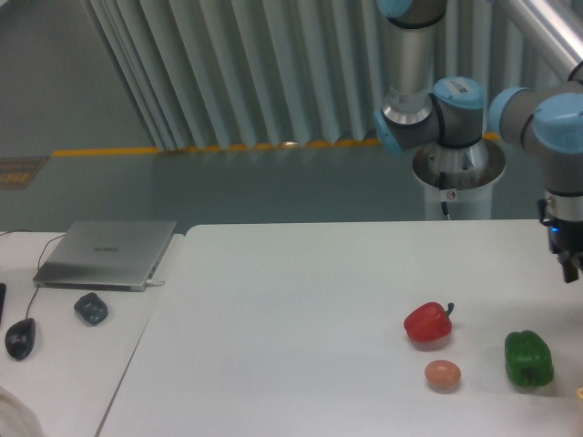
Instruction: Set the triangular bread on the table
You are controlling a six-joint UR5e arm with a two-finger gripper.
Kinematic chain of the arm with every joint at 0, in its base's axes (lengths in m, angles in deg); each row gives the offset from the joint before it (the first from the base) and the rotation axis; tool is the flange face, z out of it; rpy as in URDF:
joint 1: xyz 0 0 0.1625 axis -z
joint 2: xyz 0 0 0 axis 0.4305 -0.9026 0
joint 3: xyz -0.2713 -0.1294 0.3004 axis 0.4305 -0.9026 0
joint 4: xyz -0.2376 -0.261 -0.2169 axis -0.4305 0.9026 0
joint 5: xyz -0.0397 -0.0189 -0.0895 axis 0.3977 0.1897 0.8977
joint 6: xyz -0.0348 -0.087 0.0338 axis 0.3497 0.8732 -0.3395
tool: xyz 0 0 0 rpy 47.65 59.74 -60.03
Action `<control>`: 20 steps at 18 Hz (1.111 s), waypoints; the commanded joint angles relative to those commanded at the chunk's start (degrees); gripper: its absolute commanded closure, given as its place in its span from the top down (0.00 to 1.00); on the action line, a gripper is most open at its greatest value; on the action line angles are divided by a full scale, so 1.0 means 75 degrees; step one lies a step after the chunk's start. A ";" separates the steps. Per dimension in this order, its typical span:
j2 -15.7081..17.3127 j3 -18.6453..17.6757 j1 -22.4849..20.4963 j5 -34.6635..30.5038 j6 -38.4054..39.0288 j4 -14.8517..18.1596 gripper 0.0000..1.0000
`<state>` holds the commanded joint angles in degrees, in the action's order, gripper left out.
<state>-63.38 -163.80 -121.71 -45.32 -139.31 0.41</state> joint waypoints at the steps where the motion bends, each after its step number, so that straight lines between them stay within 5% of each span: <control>1: -0.0047 -0.0023 -0.0081 0.0000 0.0164 -0.0117 1.00; 13: -0.1113 0.0867 -0.0539 0.0047 0.1162 -0.0458 1.00; 16: -0.1313 0.0926 -0.0551 0.0047 0.1441 -0.0949 1.00; 20: -0.1512 0.1020 -0.0551 0.0012 0.1631 -0.1056 1.00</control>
<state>-74.73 -156.15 -125.85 -45.23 -127.08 -7.51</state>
